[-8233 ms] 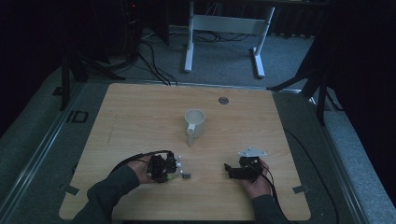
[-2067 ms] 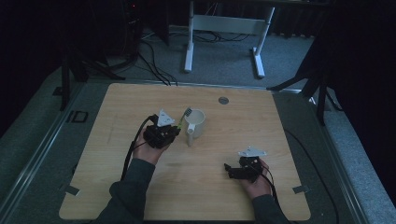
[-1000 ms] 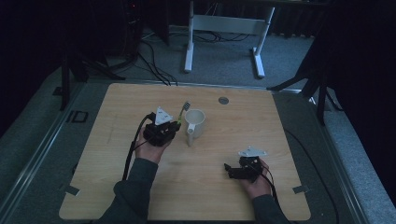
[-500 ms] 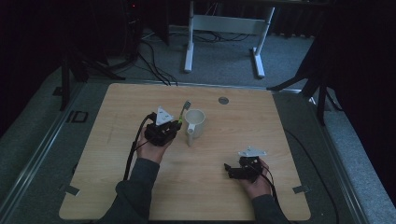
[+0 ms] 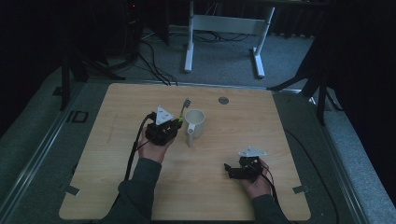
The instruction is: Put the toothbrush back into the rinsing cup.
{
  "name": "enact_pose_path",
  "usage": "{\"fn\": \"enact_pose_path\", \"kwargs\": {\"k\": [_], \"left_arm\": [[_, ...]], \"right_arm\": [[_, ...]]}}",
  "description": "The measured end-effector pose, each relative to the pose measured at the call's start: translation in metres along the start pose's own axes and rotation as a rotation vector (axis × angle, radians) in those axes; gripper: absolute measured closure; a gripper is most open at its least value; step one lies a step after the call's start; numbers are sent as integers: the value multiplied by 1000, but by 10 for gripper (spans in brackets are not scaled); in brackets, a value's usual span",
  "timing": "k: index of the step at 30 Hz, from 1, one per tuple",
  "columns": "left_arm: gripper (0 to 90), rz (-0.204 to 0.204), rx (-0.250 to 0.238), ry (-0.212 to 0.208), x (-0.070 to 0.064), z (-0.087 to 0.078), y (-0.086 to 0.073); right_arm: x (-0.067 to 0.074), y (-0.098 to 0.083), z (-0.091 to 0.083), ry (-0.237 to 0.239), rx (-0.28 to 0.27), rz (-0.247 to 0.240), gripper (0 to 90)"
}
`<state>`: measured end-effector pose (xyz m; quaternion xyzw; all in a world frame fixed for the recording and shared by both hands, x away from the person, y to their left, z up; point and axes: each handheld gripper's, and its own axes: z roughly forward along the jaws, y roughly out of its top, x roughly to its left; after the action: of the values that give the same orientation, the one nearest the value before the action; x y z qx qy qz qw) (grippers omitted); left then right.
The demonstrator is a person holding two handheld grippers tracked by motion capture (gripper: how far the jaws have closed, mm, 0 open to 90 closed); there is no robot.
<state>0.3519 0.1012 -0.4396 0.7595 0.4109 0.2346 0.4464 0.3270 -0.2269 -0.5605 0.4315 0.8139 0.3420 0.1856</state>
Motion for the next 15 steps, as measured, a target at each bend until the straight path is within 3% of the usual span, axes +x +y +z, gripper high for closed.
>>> {"fn": "enact_pose_path", "kwargs": {"k": [15], "left_arm": [[823, -18, -42, 4, -1, 1, 2]], "right_arm": [[0, 0, 0, 1, 0, -1, 133]]}}
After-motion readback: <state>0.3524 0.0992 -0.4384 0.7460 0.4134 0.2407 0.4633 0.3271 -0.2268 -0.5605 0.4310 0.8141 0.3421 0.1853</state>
